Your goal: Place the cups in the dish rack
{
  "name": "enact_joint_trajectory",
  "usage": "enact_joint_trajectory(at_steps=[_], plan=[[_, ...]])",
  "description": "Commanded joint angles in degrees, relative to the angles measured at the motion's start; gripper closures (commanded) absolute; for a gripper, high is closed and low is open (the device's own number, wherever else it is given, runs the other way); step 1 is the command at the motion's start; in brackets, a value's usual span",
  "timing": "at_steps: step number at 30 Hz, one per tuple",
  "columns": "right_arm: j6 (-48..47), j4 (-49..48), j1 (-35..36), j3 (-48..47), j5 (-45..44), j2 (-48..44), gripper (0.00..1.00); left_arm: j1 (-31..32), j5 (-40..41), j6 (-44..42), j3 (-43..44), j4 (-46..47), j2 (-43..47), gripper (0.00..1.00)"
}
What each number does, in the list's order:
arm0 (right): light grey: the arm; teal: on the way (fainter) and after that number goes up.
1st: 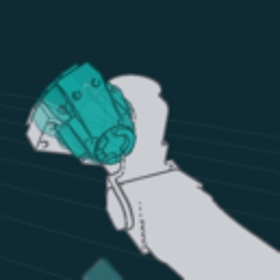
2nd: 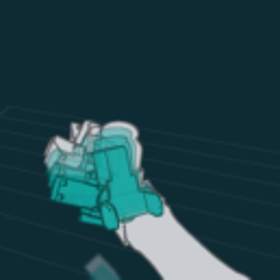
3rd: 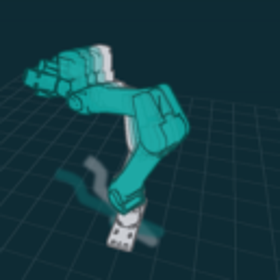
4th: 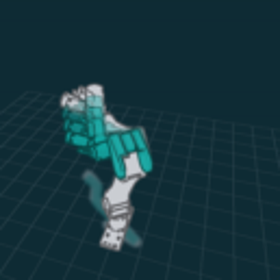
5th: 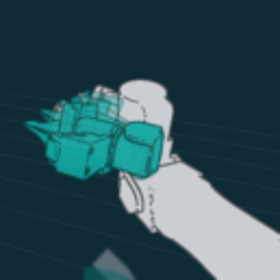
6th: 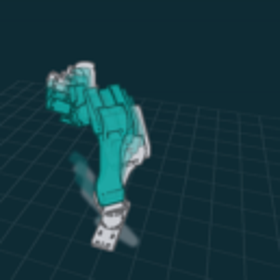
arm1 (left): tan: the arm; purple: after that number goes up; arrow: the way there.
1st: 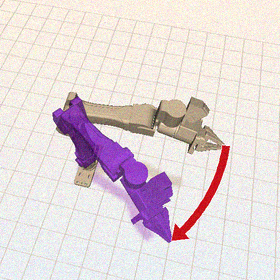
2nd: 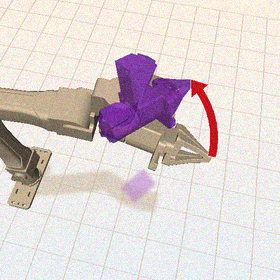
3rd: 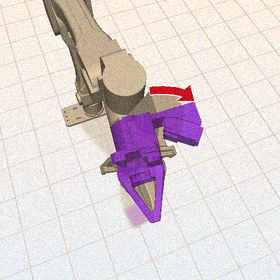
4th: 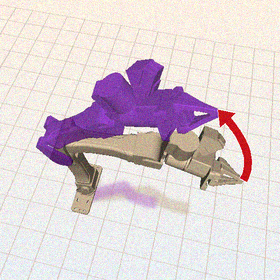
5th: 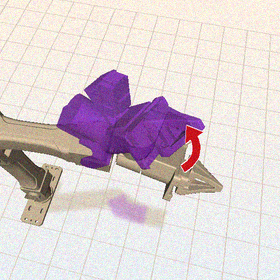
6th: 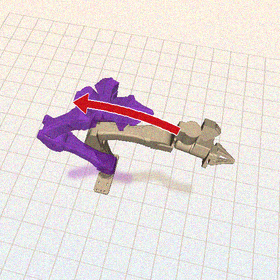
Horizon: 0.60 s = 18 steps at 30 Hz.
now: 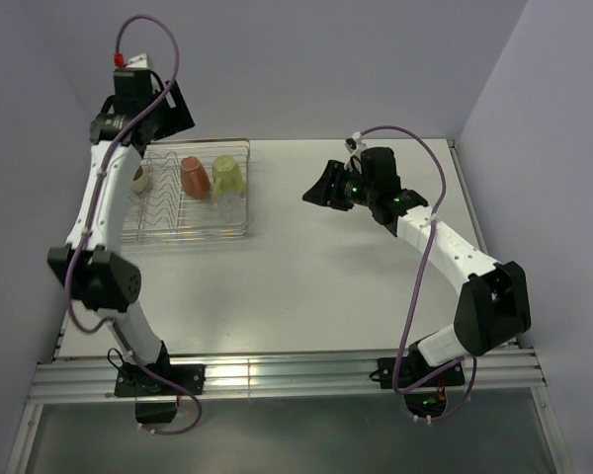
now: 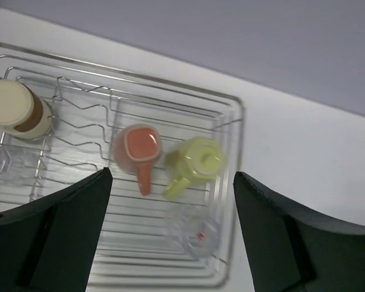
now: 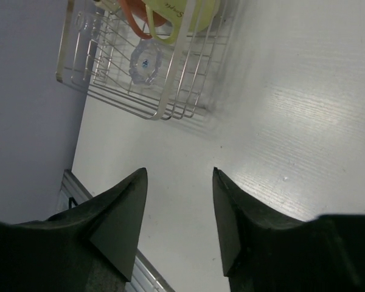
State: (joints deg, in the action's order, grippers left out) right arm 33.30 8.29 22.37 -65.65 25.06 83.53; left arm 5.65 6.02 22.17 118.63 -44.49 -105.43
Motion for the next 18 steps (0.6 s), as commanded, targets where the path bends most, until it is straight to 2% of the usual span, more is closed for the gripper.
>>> enact_joint_trajectory(at_steps=[1, 2, 3, 4, 6, 7, 8, 9, 14, 18], plan=[[-1.13, -0.47, 0.48, -0.98, -2.55, -4.50, 0.43, 0.24, -7.41, 3.66, -7.60, 8.34, 16.43, 0.12], [-1.04, -0.21, 0.48, -0.63, -3.08, -5.21, 0.42, 0.50, -9.17, 3.75, -10.06, 8.89, 18.74, 0.11], [-1.04, 0.05, 0.57, -0.54, -4.13, -6.09, 0.41, 1.98, -11.45, 3.75, -14.09, 9.16, 20.59, 0.01], [-0.87, 0.32, 0.48, -0.45, -4.58, -8.10, 0.39, 3.39, -11.38, 3.41, -16.30, 9.59, 24.70, 0.01], [-0.96, 1.37, 0.48, 0.17, -6.15, -11.69, 0.20, 7.94, -11.73, 3.14, -24.03, 11.70, 31.12, 0.01], [-1.04, 1.90, 0.48, 0.34, -6.95, -13.20, 0.17, 9.54, -12.08, 3.14, -26.67, 12.75, 33.16, 0.01], [-1.65, 2.42, 0.57, 0.69, -8.00, -14.61, 0.03, 10.95, -12.70, 3.31, -31.74, 14.76, 35.27, 0.01], [-1.92, 3.21, 0.48, 0.96, -10.79, -16.36, 0.00, 13.31, -13.83, 3.49, -34.49, 15.91, 37.29, 0.01], [-4.55, 7.08, 0.48, 4.81, -20.56, -30.42, 0.00, 16.94, -16.39, 4.20, -46.71, 20.05, 48.37, 0.01], [-6.14, 7.52, 0.57, 9.57, -27.06, -41.93, 0.00, 17.64, -16.83, 3.23, -51.12, 21.02, 52.69, 0.01]])
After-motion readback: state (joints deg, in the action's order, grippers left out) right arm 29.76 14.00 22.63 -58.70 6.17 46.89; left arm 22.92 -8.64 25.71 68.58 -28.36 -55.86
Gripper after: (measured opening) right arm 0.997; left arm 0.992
